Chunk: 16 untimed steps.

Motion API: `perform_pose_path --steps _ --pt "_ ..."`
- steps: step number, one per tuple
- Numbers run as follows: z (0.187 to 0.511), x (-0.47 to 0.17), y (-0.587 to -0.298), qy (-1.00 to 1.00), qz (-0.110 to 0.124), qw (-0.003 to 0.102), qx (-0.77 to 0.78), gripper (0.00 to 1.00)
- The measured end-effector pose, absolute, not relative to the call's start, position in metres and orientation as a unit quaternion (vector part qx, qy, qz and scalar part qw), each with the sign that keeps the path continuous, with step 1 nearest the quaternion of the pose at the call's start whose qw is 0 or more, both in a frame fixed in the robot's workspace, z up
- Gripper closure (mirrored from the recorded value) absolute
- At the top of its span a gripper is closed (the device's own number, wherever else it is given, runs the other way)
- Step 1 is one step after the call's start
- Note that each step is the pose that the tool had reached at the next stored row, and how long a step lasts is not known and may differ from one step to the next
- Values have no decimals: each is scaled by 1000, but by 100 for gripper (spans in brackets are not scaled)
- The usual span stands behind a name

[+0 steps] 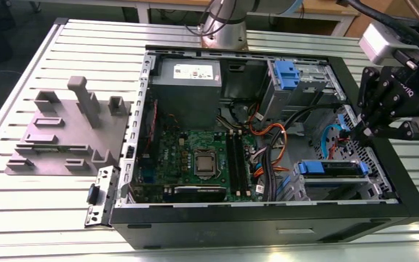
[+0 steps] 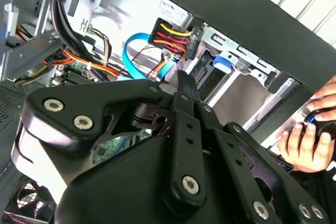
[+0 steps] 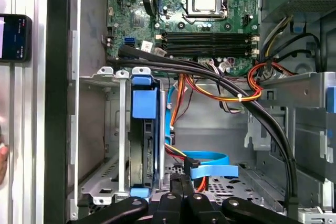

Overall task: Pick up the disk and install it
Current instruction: 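Insert the first disk wire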

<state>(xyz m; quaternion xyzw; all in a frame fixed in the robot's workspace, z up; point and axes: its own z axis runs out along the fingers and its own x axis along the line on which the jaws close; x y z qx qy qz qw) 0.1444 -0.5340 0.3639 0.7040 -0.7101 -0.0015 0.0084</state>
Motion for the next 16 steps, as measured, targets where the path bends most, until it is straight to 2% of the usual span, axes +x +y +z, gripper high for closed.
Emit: perform_pose_path --steps 12,14,15,16 --pt "363 156 -529 -710 4 14 704 89" --pt "363 156 -529 -709 7 18 705 89" --pt "363 157 -529 -709 11 21 705 83" --pt "363 157 -528 -709 15 25 705 83"
